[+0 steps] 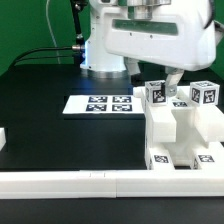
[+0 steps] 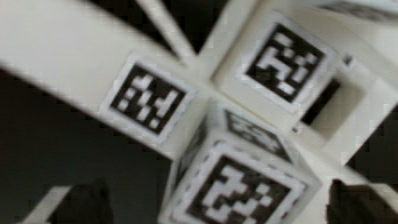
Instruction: Assemble chair
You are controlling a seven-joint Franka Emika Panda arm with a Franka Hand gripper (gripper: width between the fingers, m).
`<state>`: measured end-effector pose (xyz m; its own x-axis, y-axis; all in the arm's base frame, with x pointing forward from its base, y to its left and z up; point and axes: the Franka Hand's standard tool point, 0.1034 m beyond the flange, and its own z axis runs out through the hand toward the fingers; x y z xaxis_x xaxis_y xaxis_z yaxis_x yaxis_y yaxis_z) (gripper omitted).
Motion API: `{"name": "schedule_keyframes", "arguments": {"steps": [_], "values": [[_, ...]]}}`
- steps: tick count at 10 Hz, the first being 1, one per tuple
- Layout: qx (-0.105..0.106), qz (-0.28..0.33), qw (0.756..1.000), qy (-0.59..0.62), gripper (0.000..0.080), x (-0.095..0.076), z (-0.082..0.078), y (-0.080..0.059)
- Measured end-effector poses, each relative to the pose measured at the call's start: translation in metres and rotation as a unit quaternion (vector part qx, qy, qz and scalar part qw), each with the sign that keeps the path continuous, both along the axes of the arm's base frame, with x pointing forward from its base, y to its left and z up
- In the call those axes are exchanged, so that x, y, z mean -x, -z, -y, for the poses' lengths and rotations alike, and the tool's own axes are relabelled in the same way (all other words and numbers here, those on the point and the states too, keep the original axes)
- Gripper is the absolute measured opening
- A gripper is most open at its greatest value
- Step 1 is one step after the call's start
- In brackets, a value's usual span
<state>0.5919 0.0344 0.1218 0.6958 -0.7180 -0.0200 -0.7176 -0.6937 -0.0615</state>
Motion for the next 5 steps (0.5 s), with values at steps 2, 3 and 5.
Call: {"name": "schedule_keyframes", "arguments": {"steps": [2, 3, 5], "values": [[0.002, 0.002, 0.996, -0.091, 0.0644, 0.0008, 0.0008, 0.0003], [0.003, 0.004, 0.993, -0.119, 0.0644, 0.0009, 0.0009, 0.0004], [0.017, 0.007, 0.964, -0.266, 0.0649, 0.0018, -0.0034, 0.0028]]}}
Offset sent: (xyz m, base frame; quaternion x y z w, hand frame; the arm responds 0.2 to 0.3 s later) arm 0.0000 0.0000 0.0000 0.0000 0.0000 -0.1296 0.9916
